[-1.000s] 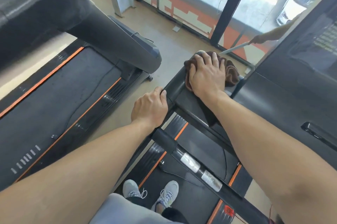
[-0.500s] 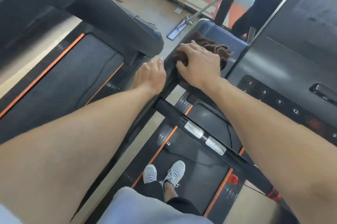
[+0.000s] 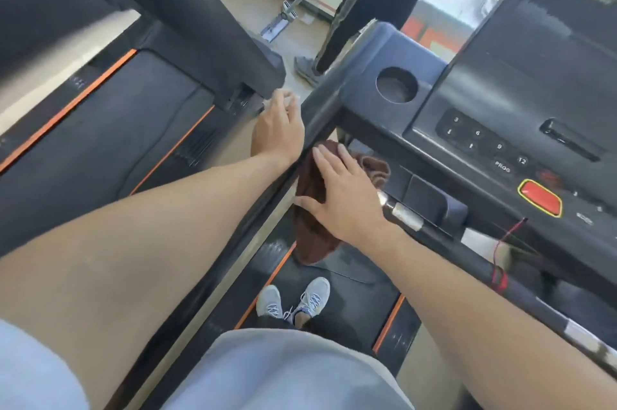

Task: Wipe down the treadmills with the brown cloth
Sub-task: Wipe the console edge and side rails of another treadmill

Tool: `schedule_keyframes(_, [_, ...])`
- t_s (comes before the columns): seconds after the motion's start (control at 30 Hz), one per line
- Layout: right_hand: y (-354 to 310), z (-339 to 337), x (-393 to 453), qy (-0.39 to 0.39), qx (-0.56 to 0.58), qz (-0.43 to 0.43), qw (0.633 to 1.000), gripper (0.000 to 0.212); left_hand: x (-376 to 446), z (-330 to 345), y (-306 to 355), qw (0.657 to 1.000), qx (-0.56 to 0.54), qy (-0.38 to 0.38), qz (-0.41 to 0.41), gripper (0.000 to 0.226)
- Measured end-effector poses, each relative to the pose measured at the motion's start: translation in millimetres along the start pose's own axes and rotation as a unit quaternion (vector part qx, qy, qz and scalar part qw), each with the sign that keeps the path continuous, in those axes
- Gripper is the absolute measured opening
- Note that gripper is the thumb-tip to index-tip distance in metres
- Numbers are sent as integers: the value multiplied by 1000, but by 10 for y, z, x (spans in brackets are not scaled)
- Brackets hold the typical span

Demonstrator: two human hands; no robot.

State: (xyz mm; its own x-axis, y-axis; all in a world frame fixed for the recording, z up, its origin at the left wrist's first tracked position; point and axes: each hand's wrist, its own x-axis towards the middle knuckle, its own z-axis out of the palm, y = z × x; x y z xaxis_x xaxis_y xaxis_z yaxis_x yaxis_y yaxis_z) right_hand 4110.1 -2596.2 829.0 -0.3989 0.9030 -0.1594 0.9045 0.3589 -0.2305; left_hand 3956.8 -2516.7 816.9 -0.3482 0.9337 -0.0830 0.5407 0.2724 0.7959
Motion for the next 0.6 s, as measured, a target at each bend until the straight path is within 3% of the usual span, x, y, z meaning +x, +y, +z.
schedule_keyframes(0.07, [-64,206,-21,8,-116,26,993,112,-41,5,-3,999,26,12,39,38])
schedule_keyframes(0.17, [-160,292,54,15,-160,70,984,115,-67,13,2,995,54,25,82,37])
schedule_keyframes(0.3, [-43,89,240,26,-78,84,993,86,-27,1,18,995,47,8,88,37])
schedule_keyframes(0.5, [258,-366,328,-116,20,113,987,101,-6,89,38,980,157,-5,120,42])
schedule_keyframes(0.6, [333,-424,278,-140,66,165,974,102,-5,136,16,967,210,-1,142,47])
